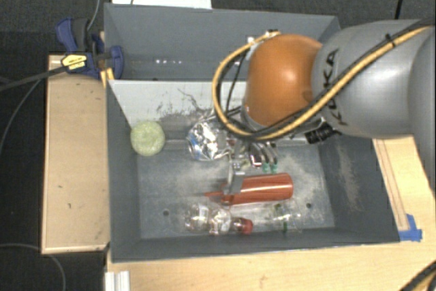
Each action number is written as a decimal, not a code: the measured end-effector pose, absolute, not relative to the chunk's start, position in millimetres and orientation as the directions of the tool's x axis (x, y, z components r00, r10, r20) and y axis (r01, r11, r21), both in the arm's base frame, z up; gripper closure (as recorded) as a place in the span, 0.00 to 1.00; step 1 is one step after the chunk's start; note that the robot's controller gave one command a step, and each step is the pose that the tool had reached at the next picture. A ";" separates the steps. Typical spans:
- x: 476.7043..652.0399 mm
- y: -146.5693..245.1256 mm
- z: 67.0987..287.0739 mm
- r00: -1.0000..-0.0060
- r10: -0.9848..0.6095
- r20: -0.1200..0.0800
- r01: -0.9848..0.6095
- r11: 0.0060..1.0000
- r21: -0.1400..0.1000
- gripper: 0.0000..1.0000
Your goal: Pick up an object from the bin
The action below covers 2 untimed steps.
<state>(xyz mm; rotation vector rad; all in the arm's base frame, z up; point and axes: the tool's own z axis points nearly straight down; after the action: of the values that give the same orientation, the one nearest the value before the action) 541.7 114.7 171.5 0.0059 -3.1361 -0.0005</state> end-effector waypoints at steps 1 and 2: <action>543.6 114.2 175.7 -1.000 -0.001 -0.003 -0.001 1.000 0.001 0.00; 534.8 94.8 154.5 -0.992 -0.126 -0.009 -0.126 0.992 0.004 0.00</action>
Offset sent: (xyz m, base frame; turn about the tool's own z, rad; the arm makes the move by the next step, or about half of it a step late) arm -0.0278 -0.0725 -0.0667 -0.3258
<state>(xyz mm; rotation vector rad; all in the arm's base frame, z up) 534.8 94.8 154.5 0.1995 -3.1440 -0.0066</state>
